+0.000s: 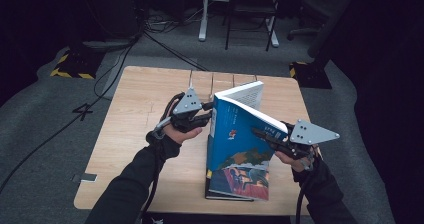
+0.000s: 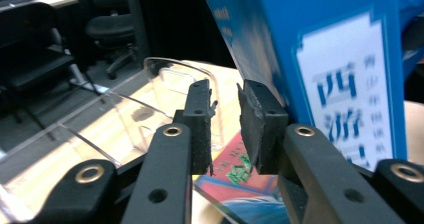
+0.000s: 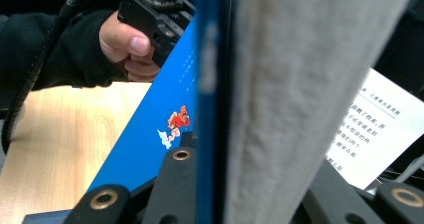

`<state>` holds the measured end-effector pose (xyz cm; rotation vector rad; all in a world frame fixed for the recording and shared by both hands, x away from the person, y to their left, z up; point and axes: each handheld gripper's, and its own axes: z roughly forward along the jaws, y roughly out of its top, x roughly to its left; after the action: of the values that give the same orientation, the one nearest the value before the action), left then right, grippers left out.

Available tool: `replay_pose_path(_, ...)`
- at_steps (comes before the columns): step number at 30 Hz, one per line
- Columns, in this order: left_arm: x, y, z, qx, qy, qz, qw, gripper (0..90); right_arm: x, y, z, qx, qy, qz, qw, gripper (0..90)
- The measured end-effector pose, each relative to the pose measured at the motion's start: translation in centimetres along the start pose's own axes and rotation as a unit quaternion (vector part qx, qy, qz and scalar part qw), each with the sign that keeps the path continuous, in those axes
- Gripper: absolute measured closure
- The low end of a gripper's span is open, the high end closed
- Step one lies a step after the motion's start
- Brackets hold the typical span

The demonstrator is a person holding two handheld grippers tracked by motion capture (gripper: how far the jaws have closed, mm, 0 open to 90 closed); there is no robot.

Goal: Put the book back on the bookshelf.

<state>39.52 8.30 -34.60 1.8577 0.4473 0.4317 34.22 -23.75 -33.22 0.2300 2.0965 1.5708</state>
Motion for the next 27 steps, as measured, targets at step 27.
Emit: replay_pose_path(27, -5.0, -7.8, -3.2, 0.103, -0.031, -0.009, 0.9942, 34.9, 2.0, -0.3, -1.7, -0.02, 0.012, 0.002, 0.9997, 76.0)
